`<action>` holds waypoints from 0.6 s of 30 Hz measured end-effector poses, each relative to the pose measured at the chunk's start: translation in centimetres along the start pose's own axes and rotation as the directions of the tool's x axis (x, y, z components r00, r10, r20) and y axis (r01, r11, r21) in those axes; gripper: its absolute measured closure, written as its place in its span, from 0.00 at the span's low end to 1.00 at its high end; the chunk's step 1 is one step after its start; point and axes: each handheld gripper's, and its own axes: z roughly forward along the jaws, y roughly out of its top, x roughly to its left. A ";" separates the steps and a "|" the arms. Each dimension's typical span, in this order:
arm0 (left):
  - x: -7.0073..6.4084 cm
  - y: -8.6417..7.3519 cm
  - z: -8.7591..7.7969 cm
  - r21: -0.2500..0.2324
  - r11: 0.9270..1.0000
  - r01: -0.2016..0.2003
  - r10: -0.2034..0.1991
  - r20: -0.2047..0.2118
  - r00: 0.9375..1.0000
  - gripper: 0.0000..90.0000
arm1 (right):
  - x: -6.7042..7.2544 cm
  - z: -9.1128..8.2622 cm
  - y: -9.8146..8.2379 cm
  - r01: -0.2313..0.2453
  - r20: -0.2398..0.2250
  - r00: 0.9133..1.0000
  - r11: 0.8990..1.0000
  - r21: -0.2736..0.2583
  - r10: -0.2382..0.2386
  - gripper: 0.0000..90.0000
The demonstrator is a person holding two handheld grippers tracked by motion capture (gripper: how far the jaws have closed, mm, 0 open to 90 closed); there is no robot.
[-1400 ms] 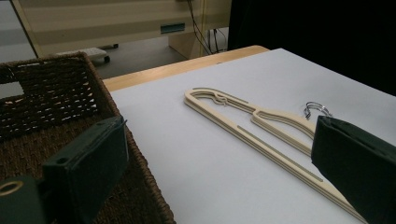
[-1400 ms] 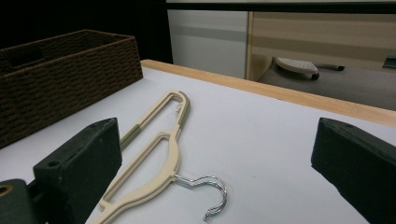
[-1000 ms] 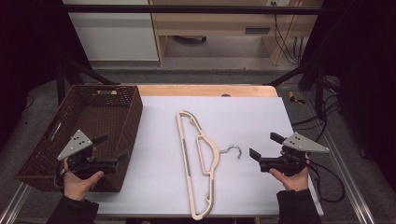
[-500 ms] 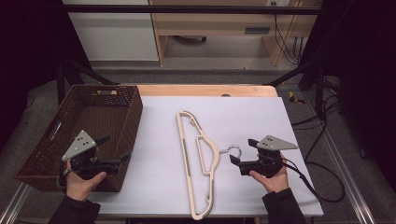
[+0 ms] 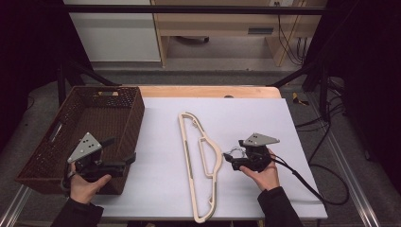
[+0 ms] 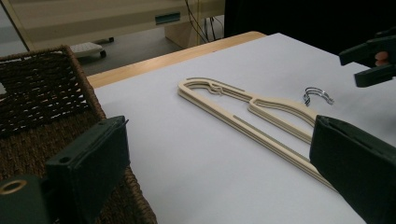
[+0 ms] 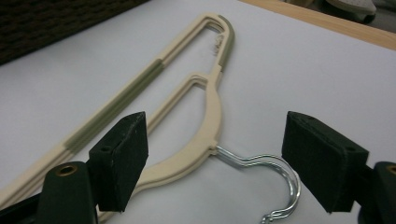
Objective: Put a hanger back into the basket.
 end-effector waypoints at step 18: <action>-0.2 0.0 0.2 0.002 1.000 -0.002 0.002 0.005 1.000 0.06 | -5.2 3.4 -2.8 -0.149 0.108 0.985 0.979 0.137 0.135 0.66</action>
